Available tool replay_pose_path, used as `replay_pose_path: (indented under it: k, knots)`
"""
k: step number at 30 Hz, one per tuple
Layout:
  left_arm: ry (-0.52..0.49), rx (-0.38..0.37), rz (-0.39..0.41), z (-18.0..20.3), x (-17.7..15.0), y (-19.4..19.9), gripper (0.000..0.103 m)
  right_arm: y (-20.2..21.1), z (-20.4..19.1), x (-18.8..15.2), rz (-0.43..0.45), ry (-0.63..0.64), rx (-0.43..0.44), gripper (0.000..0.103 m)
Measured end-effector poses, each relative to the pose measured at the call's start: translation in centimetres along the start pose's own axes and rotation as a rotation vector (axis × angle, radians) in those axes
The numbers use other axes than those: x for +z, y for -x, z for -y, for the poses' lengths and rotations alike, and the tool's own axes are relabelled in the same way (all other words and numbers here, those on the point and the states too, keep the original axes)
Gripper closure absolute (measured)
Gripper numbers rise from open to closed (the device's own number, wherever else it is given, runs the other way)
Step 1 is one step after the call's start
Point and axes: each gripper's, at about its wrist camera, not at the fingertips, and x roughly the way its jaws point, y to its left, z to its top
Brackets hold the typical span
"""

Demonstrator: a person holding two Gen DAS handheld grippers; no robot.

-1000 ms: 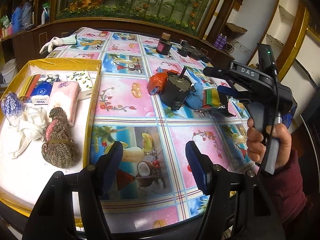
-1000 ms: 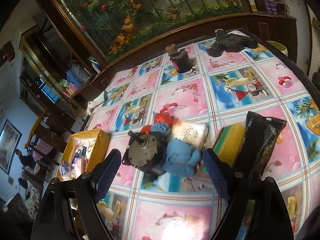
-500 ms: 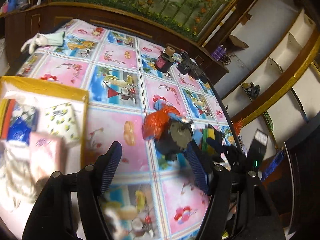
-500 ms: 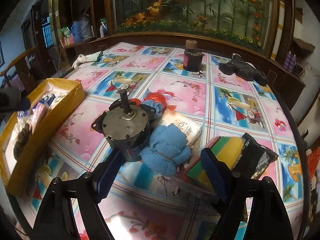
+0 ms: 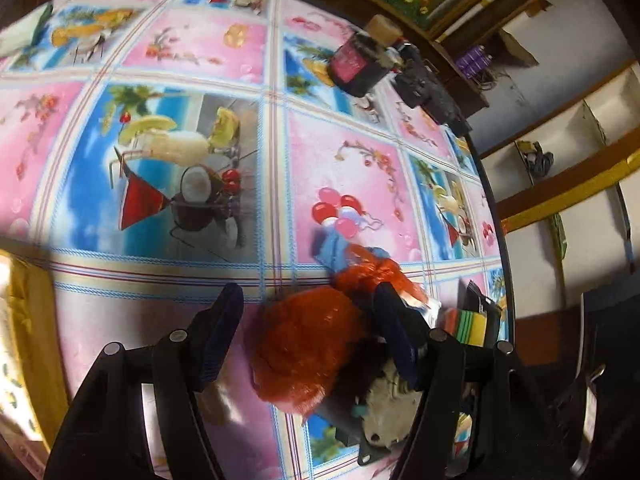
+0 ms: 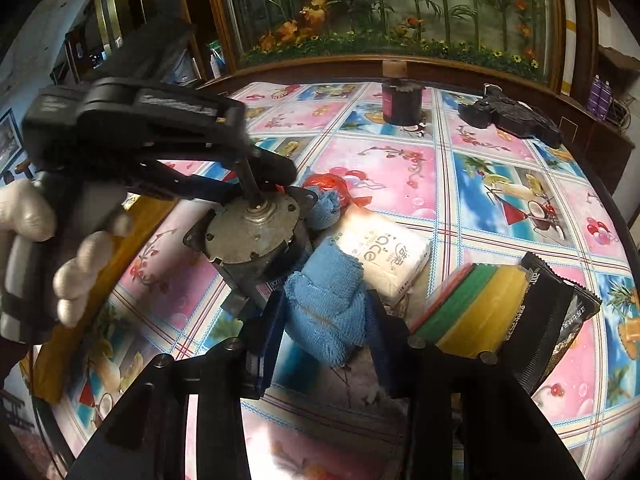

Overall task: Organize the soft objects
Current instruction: 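Reach the left gripper to the red plastic bag while the right approaches the blue towel, then lift the red bag with the left gripper while the right closes on the blue towel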

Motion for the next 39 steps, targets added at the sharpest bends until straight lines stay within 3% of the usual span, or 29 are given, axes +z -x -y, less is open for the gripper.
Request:
replay_pose_path:
  k: [1, 3, 5, 10, 16, 18, 20, 25, 27, 33, 39]
  knots:
    - [-0.002, 0.000, 0.002, -0.2, 0.0, 0.2, 0.044, 0.0, -0.1, 0.0, -0.001, 0.006, -0.003, 0.065]
    - [-0.010, 0.009, -0.017, -0.6, 0.0, 0.2, 0.068, 0.0, -0.4, -0.1, 0.001, 0.021, -0.012, 0.065]
    - [-0.024, 0.032, -0.022, -1.0, -0.5, 0.9, 0.069, 0.2, -0.8, -0.2, 0.000, 0.028, -0.016, 0.065]
    - [-0.166, 0.221, -0.078, -1.2, -4.2, 3.7, 0.069, 0.3, -0.9, -0.3, 0.001, 0.029, -0.020, 0.065]
    - [-0.216, 0.221, 0.061, -2.1, -7.6, 8.0, 0.055, 0.5, -1.0, -0.4, -0.002, 0.030, -0.026, 0.062]
    - [-0.260, 0.267, 0.093, -2.1, -8.3, 8.0, 0.043, 0.4, -1.0, -0.3, -0.005, 0.026, -0.027, 0.060]
    - [-0.323, 0.314, 0.102, -1.7, -9.0, 7.5, 0.042, 0.4, -0.9, -0.3, -0.007, 0.020, -0.025, 0.058]
    - [-0.457, 0.438, 0.037, 0.2, -10.2, 3.8, 0.043, 0.2, -1.0, -0.2, -0.005, 0.015, -0.025, 0.056]
    - [-0.449, 0.399, 0.034, 0.7, -10.2, 3.7, 0.074, 0.0, -1.1, -0.3, -0.004, 0.020, -0.028, 0.056]
    - [-0.384, 0.305, 0.107, 1.4, -12.4, 6.6, 0.074, -0.2, -0.5, -0.4, -0.003, -0.003, -0.019, 0.064]
    - [-0.297, 0.196, 0.262, 0.6, -17.4, 13.9, 0.073, -0.1, -0.4, -0.5, 0.006, -0.007, -0.029, 0.065]
